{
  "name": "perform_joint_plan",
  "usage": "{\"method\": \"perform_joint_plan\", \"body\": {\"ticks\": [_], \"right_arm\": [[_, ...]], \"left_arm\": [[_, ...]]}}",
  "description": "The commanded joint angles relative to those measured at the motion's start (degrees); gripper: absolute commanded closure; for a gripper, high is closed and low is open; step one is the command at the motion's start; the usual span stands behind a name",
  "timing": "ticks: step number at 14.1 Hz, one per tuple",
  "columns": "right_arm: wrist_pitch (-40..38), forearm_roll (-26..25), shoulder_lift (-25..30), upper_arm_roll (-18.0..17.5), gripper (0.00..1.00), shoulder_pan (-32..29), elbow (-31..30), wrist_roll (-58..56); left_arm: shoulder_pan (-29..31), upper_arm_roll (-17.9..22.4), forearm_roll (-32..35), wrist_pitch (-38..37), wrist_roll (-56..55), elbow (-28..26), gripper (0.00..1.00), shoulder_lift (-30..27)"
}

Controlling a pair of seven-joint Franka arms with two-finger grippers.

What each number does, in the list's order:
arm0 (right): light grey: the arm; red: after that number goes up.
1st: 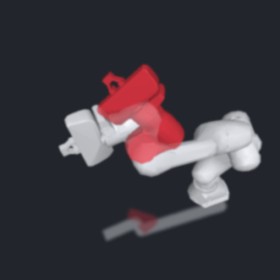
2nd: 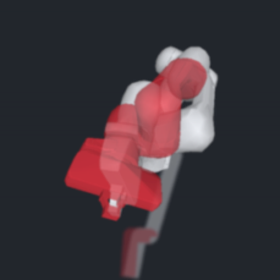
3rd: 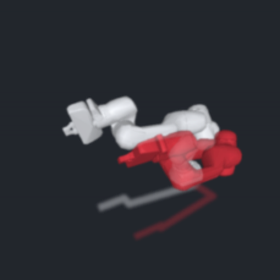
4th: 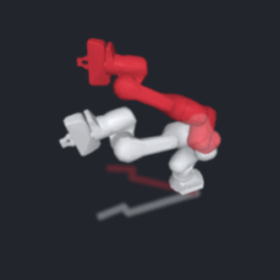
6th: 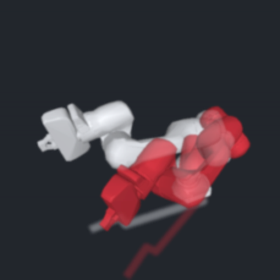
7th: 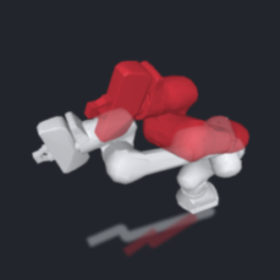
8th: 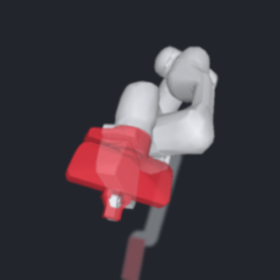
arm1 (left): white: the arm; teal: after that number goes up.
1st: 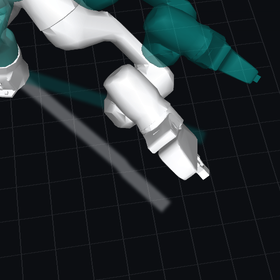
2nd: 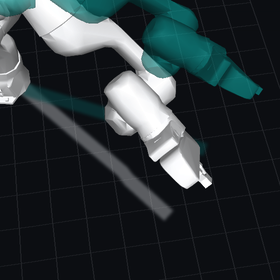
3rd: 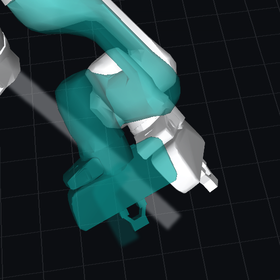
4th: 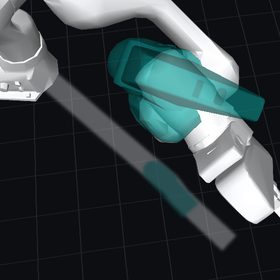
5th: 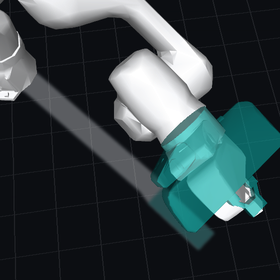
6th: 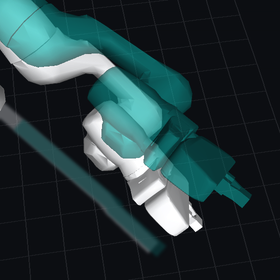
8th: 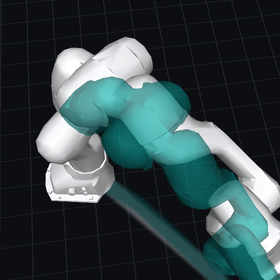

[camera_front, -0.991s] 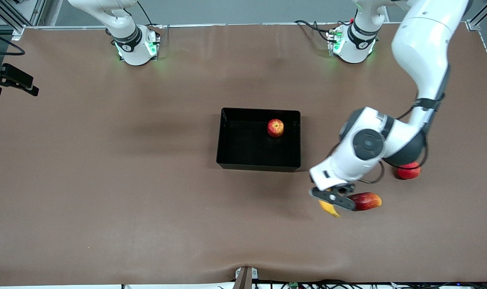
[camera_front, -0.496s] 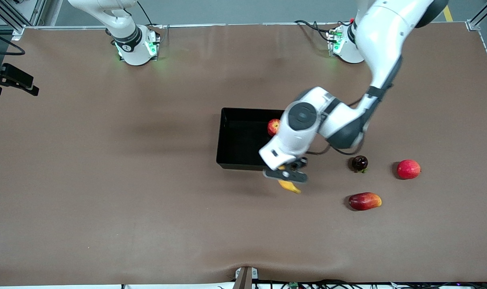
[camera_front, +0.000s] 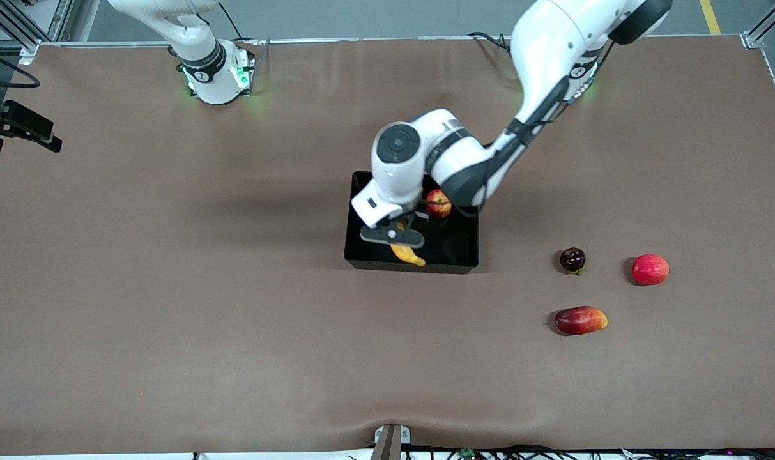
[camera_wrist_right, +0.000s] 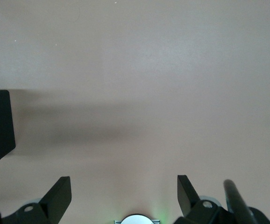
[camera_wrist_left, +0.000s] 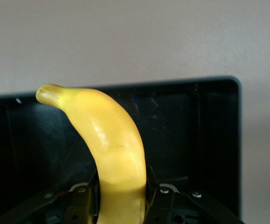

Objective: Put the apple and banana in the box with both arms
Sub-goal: 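Carry the banana into the black box and open the left gripper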

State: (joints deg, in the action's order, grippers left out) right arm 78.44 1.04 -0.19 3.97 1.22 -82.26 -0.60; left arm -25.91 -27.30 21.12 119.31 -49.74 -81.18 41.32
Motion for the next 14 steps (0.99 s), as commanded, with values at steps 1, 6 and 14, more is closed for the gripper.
{"method": "perform_joint_plan", "body": {"ticks": [1,6,14], "right_arm": [[-0.21,0.98,0.81,-0.45,0.00,-0.95,-0.62,-0.46],[-0.21,0.98,0.81,-0.45,0.00,-0.95,-0.62,-0.46],[-0.21,0.98,0.81,-0.45,0.00,-0.86,-0.62,-0.46]], "left_arm": [[-3.08,0.93,0.15,-0.57,-5.96,-0.29,1.00,0.60],[-6.44,2.07,3.32,3.10,-10.64,0.23,1.00,4.90],[-10.74,8.05,3.32,9.70,-10.46,0.23,0.99,8.07]]}}
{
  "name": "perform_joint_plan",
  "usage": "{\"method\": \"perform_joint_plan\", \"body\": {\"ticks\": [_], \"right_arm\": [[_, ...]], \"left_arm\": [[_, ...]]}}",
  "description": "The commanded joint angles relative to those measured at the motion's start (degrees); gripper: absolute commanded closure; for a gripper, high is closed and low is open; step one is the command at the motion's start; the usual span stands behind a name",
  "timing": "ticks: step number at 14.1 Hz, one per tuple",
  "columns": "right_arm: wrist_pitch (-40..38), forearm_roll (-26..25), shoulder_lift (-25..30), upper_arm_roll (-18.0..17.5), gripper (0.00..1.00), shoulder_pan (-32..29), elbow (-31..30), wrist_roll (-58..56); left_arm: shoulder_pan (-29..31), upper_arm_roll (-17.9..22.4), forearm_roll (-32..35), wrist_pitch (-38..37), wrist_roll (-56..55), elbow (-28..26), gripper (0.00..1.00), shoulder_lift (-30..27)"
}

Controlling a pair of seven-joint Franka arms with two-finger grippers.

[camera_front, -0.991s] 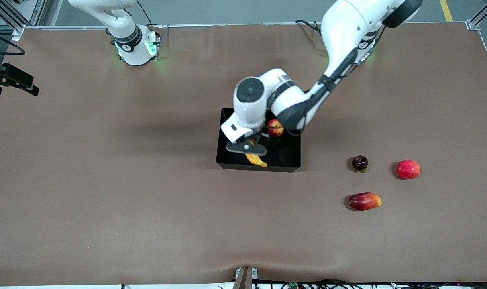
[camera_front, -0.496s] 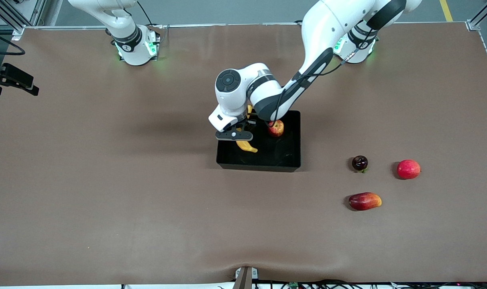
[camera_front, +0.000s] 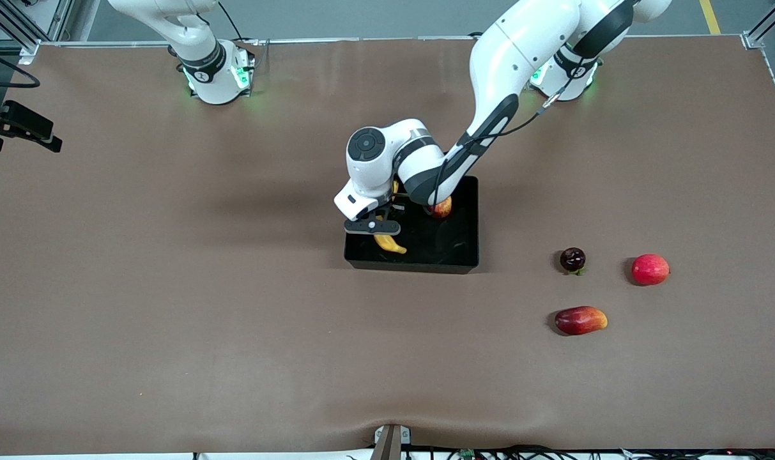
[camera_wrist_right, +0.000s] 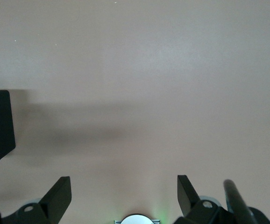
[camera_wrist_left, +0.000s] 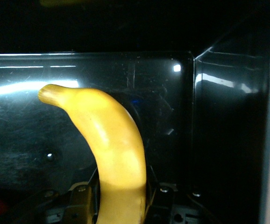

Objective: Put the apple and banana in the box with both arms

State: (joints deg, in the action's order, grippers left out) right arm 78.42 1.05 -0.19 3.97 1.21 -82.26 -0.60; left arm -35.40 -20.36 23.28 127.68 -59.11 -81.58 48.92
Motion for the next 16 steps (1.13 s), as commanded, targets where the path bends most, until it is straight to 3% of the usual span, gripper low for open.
{"method": "perform_joint_plan", "body": {"ticks": [1,2,3,8,11,16], "right_arm": [[-0.28,0.98,0.81,-0.45,0.00,-0.86,-0.62,-0.46],[-0.28,0.98,0.81,-0.45,0.00,-0.86,-0.62,-0.46],[-0.28,0.98,0.81,-0.45,0.00,-0.86,-0.62,-0.46],[-0.28,0.98,0.81,-0.45,0.00,-0.86,-0.62,-0.46],[-0.28,0.98,0.81,-0.45,0.00,-0.86,-0.62,-0.46],[-0.28,0.98,0.81,-0.45,0.00,-0.95,-0.62,-0.46]], "left_arm": [[-1.25,1.11,1.16,1.60,-1.10,0.64,0.84,0.47],[-1.07,1.11,1.07,1.61,-1.19,0.64,0.59,0.47],[-0.90,1.11,1.15,1.61,-0.66,0.55,0.01,0.38],[0.94,1.11,0.63,-1.19,-0.22,0.81,0.00,-3.99],[6.47,0.24,-1.12,-9.52,0.39,0.73,0.00,-12.86],[15.53,0.50,-5.87,-24.11,12.14,0.64,0.00,-27.19]]}}
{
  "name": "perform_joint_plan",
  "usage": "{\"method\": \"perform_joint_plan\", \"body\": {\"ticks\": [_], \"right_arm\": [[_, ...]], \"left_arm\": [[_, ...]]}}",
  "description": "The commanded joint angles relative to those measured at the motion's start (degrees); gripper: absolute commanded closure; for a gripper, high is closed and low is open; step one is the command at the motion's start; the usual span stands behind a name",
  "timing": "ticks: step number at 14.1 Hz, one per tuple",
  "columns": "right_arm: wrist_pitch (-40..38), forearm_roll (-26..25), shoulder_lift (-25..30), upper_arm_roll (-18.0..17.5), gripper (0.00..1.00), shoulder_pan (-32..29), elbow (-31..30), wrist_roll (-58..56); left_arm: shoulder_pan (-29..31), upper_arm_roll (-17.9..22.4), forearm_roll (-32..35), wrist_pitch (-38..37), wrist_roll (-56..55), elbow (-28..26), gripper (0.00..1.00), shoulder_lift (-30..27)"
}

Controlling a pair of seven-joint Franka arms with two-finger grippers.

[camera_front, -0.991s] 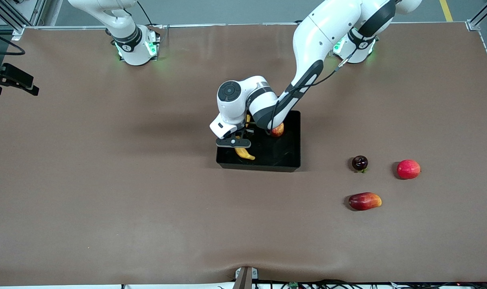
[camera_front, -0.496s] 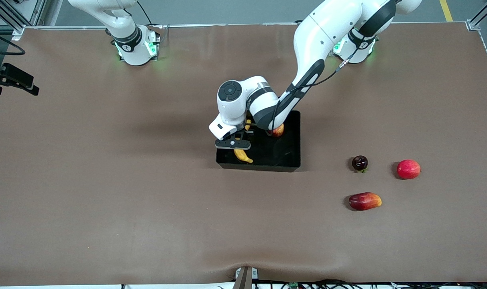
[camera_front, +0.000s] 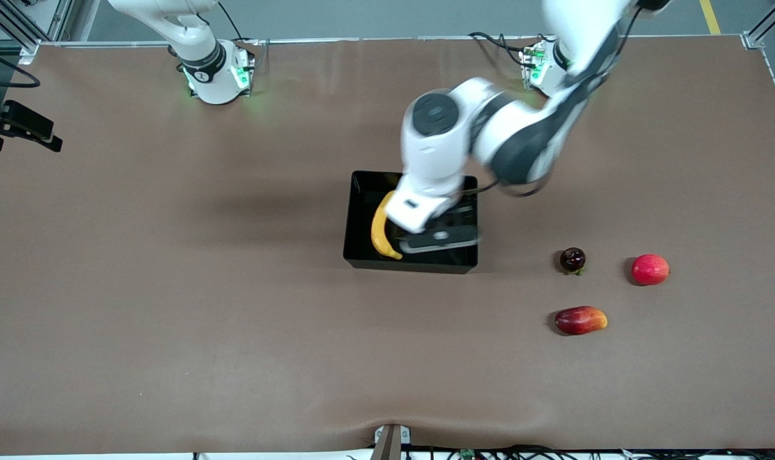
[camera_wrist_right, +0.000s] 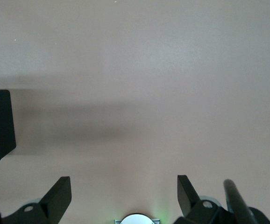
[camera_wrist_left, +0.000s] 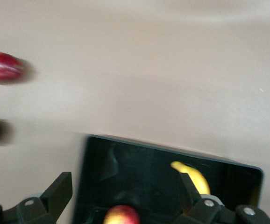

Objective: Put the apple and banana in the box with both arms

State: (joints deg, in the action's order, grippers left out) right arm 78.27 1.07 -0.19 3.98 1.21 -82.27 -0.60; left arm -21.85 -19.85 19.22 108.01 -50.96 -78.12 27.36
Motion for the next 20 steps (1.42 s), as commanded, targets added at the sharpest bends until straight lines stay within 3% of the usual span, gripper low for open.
{"method": "perform_joint_plan", "body": {"ticks": [1,6,8,12,15,20], "right_arm": [[-0.13,0.96,0.81,-0.46,0.00,-0.94,-0.61,-0.46],[-0.13,0.96,0.81,-0.46,0.00,-1.12,-0.61,-0.46],[-0.13,0.96,0.81,-0.46,0.00,-1.21,-0.70,-0.46],[-0.13,0.96,0.81,-0.46,0.00,-1.21,-0.70,-0.46],[-0.13,0.96,0.81,-0.46,0.00,-1.21,-0.70,-0.46],[-0.13,0.96,0.81,-0.46,0.00,-1.21,-0.70,-0.46]], "left_arm": [[3.90,0.16,-1.99,-6.91,6.81,-2.74,0.00,-7.92],[14.97,-0.19,-5.06,-14.57,22.37,-2.74,0.00,-15.31],[18.23,0.59,-9.70,-16.86,25.99,-3.52,0.00,-18.30],[18.68,6.83,-13.67,-17.57,34.06,-11.06,0.00,-27.16],[18.68,14.11,-18.85,-17.66,44.07,-16.87,0.00,-33.85],[18.16,15.72,-19.48,-17.83,44.38,-23.65,0.00,-40.45]]}}
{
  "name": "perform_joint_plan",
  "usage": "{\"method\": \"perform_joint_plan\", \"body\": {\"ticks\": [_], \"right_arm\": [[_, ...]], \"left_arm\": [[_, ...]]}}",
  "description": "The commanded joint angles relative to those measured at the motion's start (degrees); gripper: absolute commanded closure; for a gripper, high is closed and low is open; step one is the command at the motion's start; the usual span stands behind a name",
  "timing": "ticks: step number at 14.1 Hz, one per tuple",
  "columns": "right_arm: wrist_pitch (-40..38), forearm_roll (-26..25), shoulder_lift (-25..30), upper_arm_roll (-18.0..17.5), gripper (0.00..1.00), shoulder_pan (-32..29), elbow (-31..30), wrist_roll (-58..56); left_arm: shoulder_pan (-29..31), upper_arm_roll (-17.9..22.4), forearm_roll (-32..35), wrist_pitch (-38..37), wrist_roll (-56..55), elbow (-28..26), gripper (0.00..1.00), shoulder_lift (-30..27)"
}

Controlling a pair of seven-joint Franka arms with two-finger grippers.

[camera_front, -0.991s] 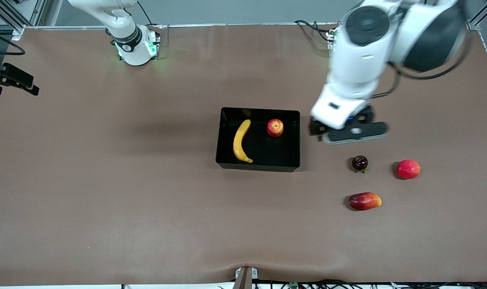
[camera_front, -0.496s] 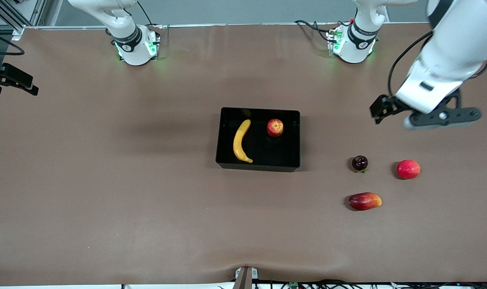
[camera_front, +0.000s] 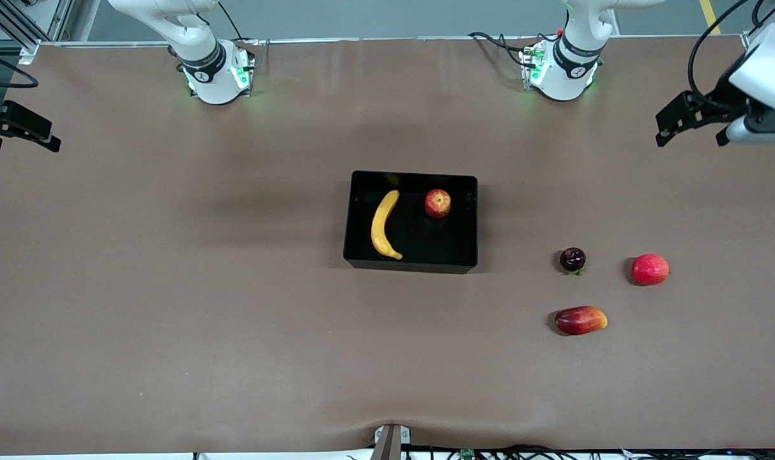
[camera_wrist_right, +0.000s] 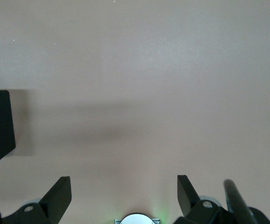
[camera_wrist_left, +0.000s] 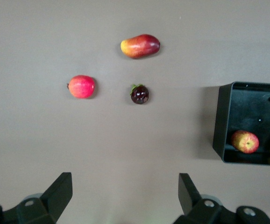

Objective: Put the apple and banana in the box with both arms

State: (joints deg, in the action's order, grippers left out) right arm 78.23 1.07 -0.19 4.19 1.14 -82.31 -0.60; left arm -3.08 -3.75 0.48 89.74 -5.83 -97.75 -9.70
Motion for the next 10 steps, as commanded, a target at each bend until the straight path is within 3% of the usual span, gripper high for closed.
{"method": "perform_joint_plan", "body": {"ticks": [1,4,7,10], "right_arm": [[-0.10,0.95,0.81,-0.67,0.00,-1.23,-0.66,-0.46],[-0.10,0.95,0.81,-0.67,0.00,-1.14,-0.66,-0.46],[-0.10,0.95,0.81,-0.67,0.00,-1.32,-0.66,-0.46],[-0.10,0.95,0.81,-0.67,0.00,-1.32,-0.66,-0.46]], "left_arm": [[-0.79,-0.55,-0.74,0.35,-0.85,-4.72,0.00,-4.18],[-0.53,-0.82,-0.66,-0.53,-0.07,-4.29,0.00,-5.07],[-0.26,-0.64,-0.22,-1.15,-0.41,0.35,0.00,-1.65],[-0.26,-0.73,-0.04,-1.68,-0.76,0.90,0.00,-1.02]]}}
